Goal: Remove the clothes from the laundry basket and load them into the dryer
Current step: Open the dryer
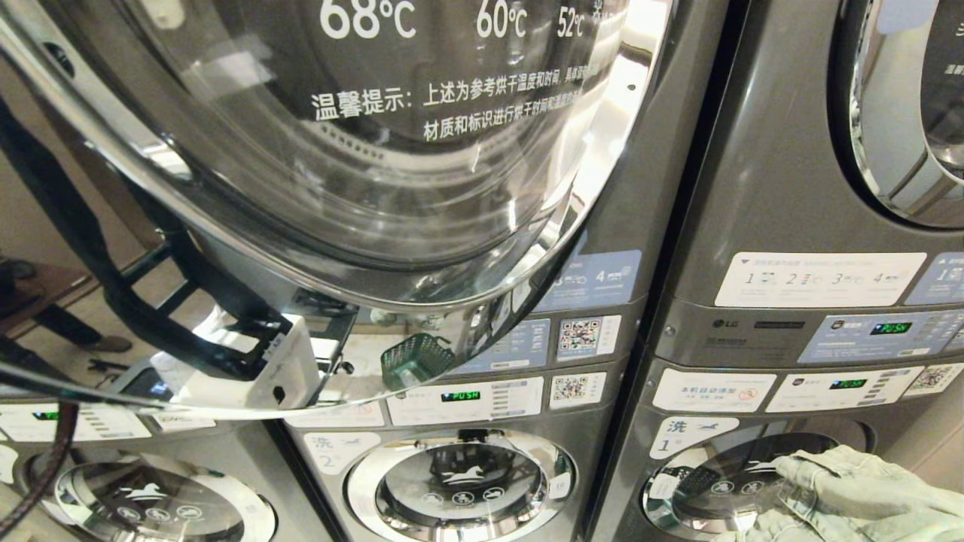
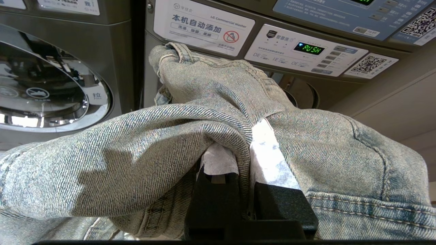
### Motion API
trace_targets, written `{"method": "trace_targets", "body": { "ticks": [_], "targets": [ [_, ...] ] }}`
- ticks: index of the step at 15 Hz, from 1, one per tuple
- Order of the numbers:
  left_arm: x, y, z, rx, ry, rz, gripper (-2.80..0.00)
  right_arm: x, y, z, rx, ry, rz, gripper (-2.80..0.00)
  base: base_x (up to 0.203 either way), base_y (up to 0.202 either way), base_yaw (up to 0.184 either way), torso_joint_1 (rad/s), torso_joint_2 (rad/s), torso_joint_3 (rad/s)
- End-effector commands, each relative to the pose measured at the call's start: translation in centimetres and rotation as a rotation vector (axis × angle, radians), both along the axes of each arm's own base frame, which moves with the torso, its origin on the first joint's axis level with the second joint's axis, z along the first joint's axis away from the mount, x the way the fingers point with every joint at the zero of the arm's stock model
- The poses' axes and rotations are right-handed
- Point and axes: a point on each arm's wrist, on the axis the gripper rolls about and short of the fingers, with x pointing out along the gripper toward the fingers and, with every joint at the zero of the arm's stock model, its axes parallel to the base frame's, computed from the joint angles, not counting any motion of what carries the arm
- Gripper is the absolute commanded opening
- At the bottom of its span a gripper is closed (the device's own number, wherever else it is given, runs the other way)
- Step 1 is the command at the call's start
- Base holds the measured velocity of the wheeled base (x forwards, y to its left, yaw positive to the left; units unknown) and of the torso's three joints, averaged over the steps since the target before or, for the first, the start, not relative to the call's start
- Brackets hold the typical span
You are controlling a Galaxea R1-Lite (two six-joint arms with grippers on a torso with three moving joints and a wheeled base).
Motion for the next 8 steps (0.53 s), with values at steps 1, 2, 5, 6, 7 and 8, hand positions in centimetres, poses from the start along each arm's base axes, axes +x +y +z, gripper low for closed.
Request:
{"method": "trace_targets", "body": {
  "ticks": [1,2,5,6,7,8],
  "targets": [
    [-0.8,0.7,-0.2,0.01,0.016,-0.001,0.0,0.0,0.0,0.0,-0.002,-0.002,-0.003,-2.8,0.0,0.0,0.0,0.0,0.0,0.0],
    [-1.2,1.0,-0.7,0.026,0.04,-0.007,0.0,0.0,0.0,0.1,-0.003,-0.007,-0.003,-2.8,0.0,0.0,0.0,0.0,0.0,0.0],
    [-1.6,1.4,-0.7,0.014,0.033,0.005,0.0,0.0,0.0,0.1,-0.004,-0.008,-0.01,-2.8,0.0,0.0,0.0,0.0,0.0,0.0],
    [-1.6,1.4,-0.6,0.023,0.027,0.012,0.0,0.0,0.0,0.1,-0.004,-0.008,-0.01,-2.8,0.0,0.0,0.0,0.0,0.0,0.0],
    [-1.7,1.6,-0.5,0.037,0.016,0.027,0.0,0.0,0.0,0.1,-0.006,-0.007,-0.01,-2.8,0.0,0.0,0.0,0.0,0.0,0.0],
    [-1.8,1.7,-0.5,0.047,0.008,0.035,0.0,0.0,0.0,0.1,-0.006,-0.007,-0.009,-2.8,0.0,0.0,0.0,0.0,0.0,0.0]
  ]
}}
